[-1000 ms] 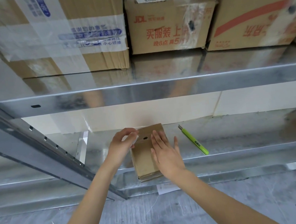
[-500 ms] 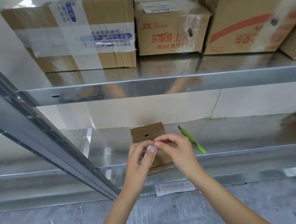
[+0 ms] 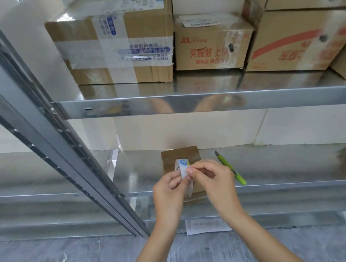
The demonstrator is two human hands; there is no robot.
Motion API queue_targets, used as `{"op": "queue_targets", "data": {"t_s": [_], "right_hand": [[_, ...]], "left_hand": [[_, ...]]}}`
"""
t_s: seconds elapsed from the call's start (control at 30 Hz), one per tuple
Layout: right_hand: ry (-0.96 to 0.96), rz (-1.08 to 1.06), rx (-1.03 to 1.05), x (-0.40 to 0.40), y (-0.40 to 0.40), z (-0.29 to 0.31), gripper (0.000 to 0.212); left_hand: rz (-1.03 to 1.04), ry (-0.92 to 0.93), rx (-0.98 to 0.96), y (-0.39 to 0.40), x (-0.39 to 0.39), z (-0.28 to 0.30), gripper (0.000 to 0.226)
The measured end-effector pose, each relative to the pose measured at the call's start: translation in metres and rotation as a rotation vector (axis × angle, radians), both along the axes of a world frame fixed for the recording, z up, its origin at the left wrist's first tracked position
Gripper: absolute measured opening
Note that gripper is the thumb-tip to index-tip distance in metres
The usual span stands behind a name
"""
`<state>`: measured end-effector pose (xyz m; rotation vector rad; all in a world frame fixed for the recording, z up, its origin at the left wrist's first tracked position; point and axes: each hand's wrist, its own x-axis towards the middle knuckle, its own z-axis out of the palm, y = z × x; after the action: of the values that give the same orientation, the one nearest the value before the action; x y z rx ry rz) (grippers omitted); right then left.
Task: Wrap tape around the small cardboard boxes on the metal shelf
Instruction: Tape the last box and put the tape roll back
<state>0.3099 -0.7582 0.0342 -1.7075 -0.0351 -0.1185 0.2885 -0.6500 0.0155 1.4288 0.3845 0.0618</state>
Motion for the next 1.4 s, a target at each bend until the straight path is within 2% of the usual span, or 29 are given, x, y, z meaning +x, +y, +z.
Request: {"op": "queue_targets", "data": {"t_s": [0.1,0.2,0.4,0.53,0.6,0.7,0.77,0.87,0.9,0.93,1.0,1.03,1.1,1.13,1.27,1.33,1.4], "right_hand": [[0.020,-0.050,0.116,0.000,0.005,-0.002,0.017],[0.131,-0.112,0.254,0.004,0.012,-0.004,0.025],[0.344,-0.213,0.485,0.015,0.025,-0.006,0.007],[0.413,-0.170,0.609,0.019,0.031,-0.006,0.023],[0.421,-0.103,0.601,0.024,0.031,-0.004,0.021],[0.568,-0.018,0.621,0.037,0.024,-0.012,0.070],[0.618,0.032,0.479,0.040,0.026,-0.019,0.071],[0.487,0.046,-0.014,0.037,0.036,-0.038,0.057],[0.397,0.025,-0.255,0.037,0.038,-0.048,0.063],[0.323,0.019,-0.508,0.036,0.041,-0.057,0.077],[0.284,0.052,-0.974,0.035,0.049,-0.073,0.108],[0.294,0.088,-1.125,0.035,0.053,-0.079,0.115],[0.298,0.163,-1.263,0.033,0.061,-0.091,0.115],[0.278,0.195,-1.292,0.034,0.061,-0.095,0.111],[0.169,0.402,-1.368,0.048,0.026,-0.100,0.095],[0.098,0.481,-1.374,0.057,-0.003,-0.098,0.089],[0.086,0.541,-1.352,0.067,-0.027,-0.093,0.092]], "left_hand": [[0.089,0.014,-0.055,-0.003,0.003,0.000,0.013],[0.149,-0.004,-0.059,-0.006,0.005,-0.001,0.014],[0.211,-0.014,-0.077,-0.007,0.007,-0.003,0.016],[0.211,-0.031,-0.003,-0.003,0.011,-0.007,0.018],[0.206,-0.041,0.014,0.002,0.011,-0.010,0.018],[0.172,-0.087,0.010,0.014,0.010,-0.018,0.018],[0.133,-0.100,0.044,0.025,0.010,-0.026,0.018],[0.119,-0.077,0.163,0.046,0.018,-0.045,0.019],[0.126,-0.058,0.255,0.055,0.024,-0.052,0.018],[0.142,-0.023,0.381,0.066,0.031,-0.061,0.016],[0.159,0.052,0.682,0.089,0.049,-0.078,0.016],[0.129,0.086,0.828,0.100,0.058,-0.088,0.016],[0.019,0.175,1.060,0.117,0.074,-0.108,0.015],[-0.032,0.230,1.114,0.124,0.081,-0.117,0.016],[-0.240,0.309,1.038,0.139,0.100,-0.142,0.024],[-0.263,0.241,1.021,0.139,0.099,-0.149,0.040],[-0.167,0.110,0.867,0.128,0.092,-0.145,0.054]]}}
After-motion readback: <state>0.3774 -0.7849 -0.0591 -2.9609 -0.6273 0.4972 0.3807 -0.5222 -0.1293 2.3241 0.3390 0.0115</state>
